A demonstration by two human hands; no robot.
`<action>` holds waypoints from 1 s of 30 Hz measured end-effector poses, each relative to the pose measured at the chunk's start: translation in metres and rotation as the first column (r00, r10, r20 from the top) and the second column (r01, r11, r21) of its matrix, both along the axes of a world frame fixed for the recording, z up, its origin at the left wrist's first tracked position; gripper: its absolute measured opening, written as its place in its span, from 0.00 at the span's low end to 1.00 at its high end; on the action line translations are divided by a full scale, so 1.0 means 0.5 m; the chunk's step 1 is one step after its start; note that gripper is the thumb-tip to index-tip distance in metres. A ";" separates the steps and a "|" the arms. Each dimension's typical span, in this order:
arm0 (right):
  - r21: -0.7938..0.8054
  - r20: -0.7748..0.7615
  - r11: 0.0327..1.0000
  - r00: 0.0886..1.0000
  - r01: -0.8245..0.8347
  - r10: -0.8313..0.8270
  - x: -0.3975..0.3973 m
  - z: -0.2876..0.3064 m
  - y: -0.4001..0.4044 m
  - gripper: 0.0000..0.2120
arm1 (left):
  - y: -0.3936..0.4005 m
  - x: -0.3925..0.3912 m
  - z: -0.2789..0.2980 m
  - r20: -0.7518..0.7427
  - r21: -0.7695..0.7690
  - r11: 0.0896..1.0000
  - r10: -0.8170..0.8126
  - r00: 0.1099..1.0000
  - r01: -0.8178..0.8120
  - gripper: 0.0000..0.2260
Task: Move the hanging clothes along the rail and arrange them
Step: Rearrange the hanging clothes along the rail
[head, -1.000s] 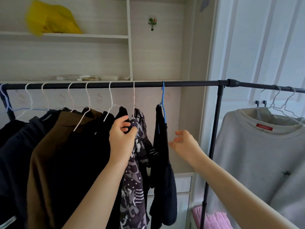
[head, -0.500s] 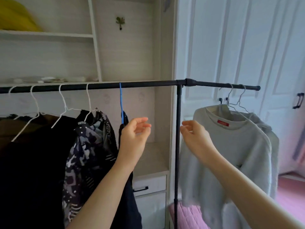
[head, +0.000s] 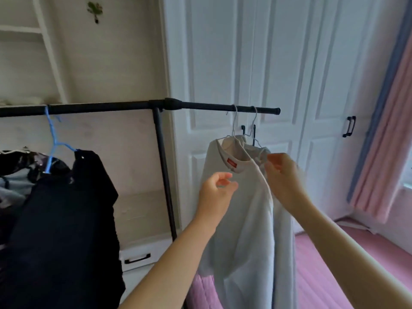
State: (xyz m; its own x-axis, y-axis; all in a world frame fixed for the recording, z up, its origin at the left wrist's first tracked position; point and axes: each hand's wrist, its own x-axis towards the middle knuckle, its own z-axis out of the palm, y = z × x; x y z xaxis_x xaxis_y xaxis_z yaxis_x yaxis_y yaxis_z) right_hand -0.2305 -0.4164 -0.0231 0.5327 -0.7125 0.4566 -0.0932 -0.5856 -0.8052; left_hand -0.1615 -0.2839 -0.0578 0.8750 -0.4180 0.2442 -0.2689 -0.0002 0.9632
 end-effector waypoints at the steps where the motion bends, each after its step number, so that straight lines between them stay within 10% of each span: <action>1: -0.006 -0.013 1.000 1.000 0.024 -0.024 0.002 -0.003 -0.029 0.14 | -0.027 -0.004 0.000 -0.013 0.012 1.000 0.003 1.000 -0.003 0.11; 14: 0.217 -0.300 0.966 0.932 -0.140 0.203 0.110 -0.046 -0.180 0.07 | -0.208 0.048 -0.008 -0.096 0.052 0.994 0.100 0.990 -0.095 0.24; 30: 0.365 0.094 0.873 0.945 -0.325 0.313 0.114 0.011 -0.153 0.19 | -0.168 0.087 0.039 -0.395 -0.239 0.961 -0.230 0.889 0.142 0.23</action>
State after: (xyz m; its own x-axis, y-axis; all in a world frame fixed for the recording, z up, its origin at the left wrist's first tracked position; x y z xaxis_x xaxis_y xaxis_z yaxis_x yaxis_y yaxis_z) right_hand -0.1734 -0.4927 -0.0178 0.7498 -0.6264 0.2130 0.0761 -0.2382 -0.9682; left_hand -0.1179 -0.3678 -0.0385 0.8248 -0.5646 -0.0292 0.1793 0.2122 0.9607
